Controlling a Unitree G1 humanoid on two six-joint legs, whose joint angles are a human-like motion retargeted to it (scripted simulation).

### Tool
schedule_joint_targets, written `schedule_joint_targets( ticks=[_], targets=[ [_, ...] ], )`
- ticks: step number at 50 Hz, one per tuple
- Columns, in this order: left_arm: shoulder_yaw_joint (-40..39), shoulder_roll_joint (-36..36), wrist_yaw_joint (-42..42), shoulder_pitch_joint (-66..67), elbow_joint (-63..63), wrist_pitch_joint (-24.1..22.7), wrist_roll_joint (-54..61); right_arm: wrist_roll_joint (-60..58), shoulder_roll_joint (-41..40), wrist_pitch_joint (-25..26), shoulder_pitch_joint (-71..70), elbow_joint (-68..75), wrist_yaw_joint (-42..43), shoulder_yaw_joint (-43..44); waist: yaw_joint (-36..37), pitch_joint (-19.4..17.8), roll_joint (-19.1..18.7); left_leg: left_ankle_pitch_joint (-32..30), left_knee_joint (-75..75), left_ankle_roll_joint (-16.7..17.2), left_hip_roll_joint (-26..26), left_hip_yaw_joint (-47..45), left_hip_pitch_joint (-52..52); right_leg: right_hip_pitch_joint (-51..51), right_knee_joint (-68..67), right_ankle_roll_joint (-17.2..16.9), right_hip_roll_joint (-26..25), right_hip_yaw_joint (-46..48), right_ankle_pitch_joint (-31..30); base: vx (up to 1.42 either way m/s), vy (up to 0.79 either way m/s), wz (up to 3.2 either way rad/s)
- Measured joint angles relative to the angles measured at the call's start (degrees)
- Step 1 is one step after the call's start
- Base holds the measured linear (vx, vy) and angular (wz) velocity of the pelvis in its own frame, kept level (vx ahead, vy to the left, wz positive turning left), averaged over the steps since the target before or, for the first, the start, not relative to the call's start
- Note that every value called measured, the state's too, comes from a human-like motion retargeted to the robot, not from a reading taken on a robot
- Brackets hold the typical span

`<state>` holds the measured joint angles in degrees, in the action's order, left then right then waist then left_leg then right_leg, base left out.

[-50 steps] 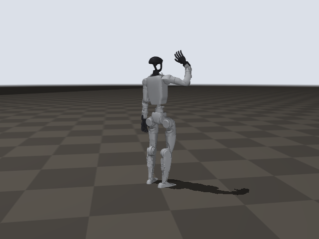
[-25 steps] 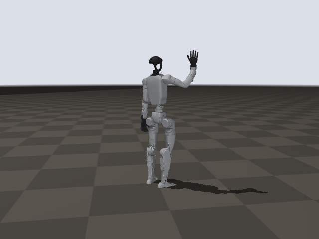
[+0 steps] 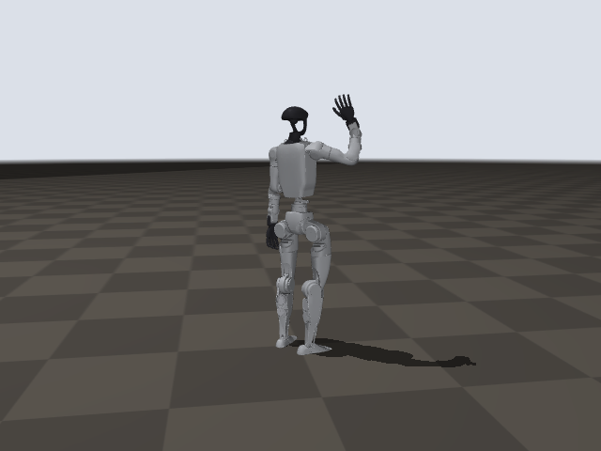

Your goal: Upper body actions

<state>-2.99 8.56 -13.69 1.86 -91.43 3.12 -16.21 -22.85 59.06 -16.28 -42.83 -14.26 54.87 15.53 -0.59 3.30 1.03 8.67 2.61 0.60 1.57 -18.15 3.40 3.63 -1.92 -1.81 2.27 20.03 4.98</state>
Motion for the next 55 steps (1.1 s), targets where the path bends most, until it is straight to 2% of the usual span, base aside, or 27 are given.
schedule_joint_targets(
  ticks=[6, 11, 20, 28, 35, 40, 43, 46, 49, 51, 53, 55],
  targets=[
    [0.2, 0.0, 0.0, -0.1, -0.1, 0.0, 0.1, -9.9, 4.5, 2.8, -1.5, -7.6, 0.7, -2.4, 0.0, 0.0, 0.1, -0.1, 0.0, -0.1, 0.0, 0.2, 0.0, 0.1, 0.0, 0.0, 0.0, 0.1, 0.0, 0.0, 0.0, 0.0],
    [0.2, -0.2, 0.1, -0.2, -0.2, 0.0, -0.2, -14.6, 4.0, 6.8, -1.2, -7.9, 1.5, -1.5, 0.3, -0.2, 0.3, -0.2, 0.0, -0.2, -0.1, 0.4, 0.1, 0.3, 0.0, 0.0, -0.1, 0.3, 0.1, 0.0, 0.0, 0.0],
    [-0.4, -0.2, 0.3, 0.3, -0.5, 0.0, -0.1, 1.1, -4.7, 5.0, 2.3, 0.8, -1.6, 1.9, 0.4, 0.0, 0.7, -0.5, -0.1, -0.2, -0.2, 1.1, 0.1, 0.6, 0.0, 0.0, -0.1, 0.8, 0.1, 0.0, 0.0, 0.0],
    [-1.0, -0.2, 0.3, 0.9, -1.0, 0.1, 0.2, 11.2, -11.7, 5.5, 4.8, 5.8, -3.9, 5.6, -0.3, -0.2, 0.6, -0.5, -0.1, -0.2, -0.1, 1.3, 0.2, 0.5, 0.0, 0.0, -0.1, 1.1, 0.1, 0.0, 0.0, 0.0],
    [-0.4, 0.0, 0.2, 0.9, -0.9, 0.2, 0.1, 10.1, -13.6, 2.0, 12.0, 2.6, -5.6, 6.5, -0.2, -1.0, 0.2, -0.6, 0.0, -0.2, 0.0, 0.4, 0.3, 0.4, 0.0, 0.1, -0.1, 0.3, -0.2, 0.0, 0.0, 0.0],
    [0.2, -0.5, 0.7, 0.1, -0.4, 0.2, 0.4, 2.8, -16.3, -6.0, 26.8, -0.6, -7.0, 9.5, -0.3, -1.9, -0.2, -0.8, 0.0, -0.3, 0.1, 0.6, 0.3, 0.5, 0.0, 0.1, -0.2, 0.4, -0.3, 0.0, 0.0, 0.0],
    [0.7, -0.9, 1.9, 0.3, 0.5, -0.4, 1.1, -2.0, -20.8, -12.2, 35.9, 2.8, -9.6, 6.2, -0.7, -2.4, -0.5, -0.9, 0.1, -0.3, 0.2, 0.8, 0.2, 0.6, 0.1, 0.1, -0.3, 0.5, -0.3, 0.0, 0.0, 0.0],
    [1.0, -1.3, 2.2, 0.6, 1.2, -1.0, 1.4, -7.6, -27.3, -15.0, 42.7, 11.1, -18.6, -0.7, -1.2, -2.9, -0.9, -1.0, 0.1, -0.2, 0.3, 0.7, 0.3, 0.8, 0.1, 0.2, -0.5, 0.4, -0.3, -0.02, -0.01, -0.02],
    [1.6, -1.5, 1.6, 0.5, 1.3, -0.9, 1.2, -15.1, -34.0, -13.1, 47.7, 23.8, -31.9, -7.5, -1.2, -3.8, -1.2, -1.1, 0.0, -0.1, 0.4, 0.4, 0.8, 1.1, 0.1, 0.3, -0.5, 0.2, -0.4, -0.06, -0.01, -0.07],
    [2.5, -1.6, 1.1, 0.4, 1.3, -0.7, 1.1, -20.6, -37.4, -9.0, 49.4, 34.9, -38.4, -11.1, -0.8, -4.3, -1.4, -1.1, 0.0, -0.1, 0.4, 0.3, 1.0, 1.2, 0.1, 0.4, -0.6, 0.1, -0.4, -0.03, 0.0, -0.03],
    [3.9, -1.7, 0.6, 0.5, 1.3, -0.7, 1.1, -25.2, -40.3, -1.8, 50.0, 47.9, -39.7, -14.0, -0.2, -4.6, -1.8, -1.2, 0.0, 0.0, 0.5, 0.1, 1.2, 1.2, 0.0, 0.4, -0.6, 0.0, -0.5, 0.0, 0.0, 0.0],
    [5.1, -1.7, 0.3, 0.8, 1.3, -0.7, 0.9, -26.9, -42.9, 2.7, 49.6, 62.0, -37.7, -17.0, 0.3, -4.4, -2.3, -1.3, 0.0, 0.0, 0.6, 0.0, 1.1, 1.1, 0.0, 0.5, -0.7, 0.0, -0.5, 0.0, 0.0, 0.0]
  ],
)
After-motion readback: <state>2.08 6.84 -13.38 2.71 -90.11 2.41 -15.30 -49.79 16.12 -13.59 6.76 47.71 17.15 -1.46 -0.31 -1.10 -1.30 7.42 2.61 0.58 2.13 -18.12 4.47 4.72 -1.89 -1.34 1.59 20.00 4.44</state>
